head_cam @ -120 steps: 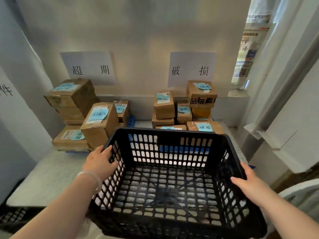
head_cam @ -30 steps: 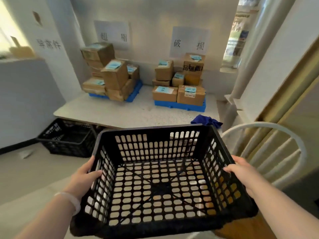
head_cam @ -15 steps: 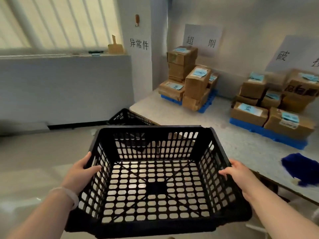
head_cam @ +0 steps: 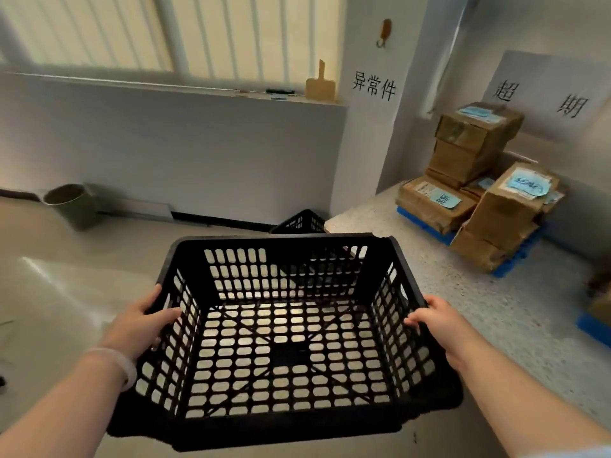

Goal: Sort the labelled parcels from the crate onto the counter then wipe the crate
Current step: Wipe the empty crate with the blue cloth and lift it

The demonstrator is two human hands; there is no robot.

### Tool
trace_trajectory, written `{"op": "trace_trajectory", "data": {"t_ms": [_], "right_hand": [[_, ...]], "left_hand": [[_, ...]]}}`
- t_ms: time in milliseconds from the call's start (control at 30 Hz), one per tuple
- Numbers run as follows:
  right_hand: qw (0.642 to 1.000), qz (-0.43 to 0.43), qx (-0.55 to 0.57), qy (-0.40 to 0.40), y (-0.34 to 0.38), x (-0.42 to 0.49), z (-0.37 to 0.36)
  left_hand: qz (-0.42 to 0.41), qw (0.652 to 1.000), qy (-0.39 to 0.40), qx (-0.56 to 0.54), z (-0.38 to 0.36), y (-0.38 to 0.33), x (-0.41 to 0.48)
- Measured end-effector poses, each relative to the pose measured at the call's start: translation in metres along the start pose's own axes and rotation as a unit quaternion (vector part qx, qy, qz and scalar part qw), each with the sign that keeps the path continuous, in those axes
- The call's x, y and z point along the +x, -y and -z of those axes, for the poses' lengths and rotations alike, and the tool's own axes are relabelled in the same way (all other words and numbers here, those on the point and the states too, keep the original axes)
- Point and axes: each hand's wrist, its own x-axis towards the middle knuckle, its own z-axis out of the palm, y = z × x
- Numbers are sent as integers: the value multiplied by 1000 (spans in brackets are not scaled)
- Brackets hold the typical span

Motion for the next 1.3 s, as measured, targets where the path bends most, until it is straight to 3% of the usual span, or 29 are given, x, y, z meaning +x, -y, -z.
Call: {"op": "trace_trajectory", "data": {"t_ms": [233, 533, 1133, 1300], "right_hand": [[999, 23, -9, -19, 79, 57, -92], [998, 52, 7, -33, 160, 104, -192], [999, 32, 27, -32, 290, 281, -242], [996, -4, 54, -74, 310, 327, -253]], "left_hand": [[-3, 999, 5, -48, 48, -20, 119], [-35, 999, 27, -7, 98, -77, 260], [-37, 998, 29, 38, 68, -218, 496], [-45, 993, 77, 79, 43, -259, 571]]}}
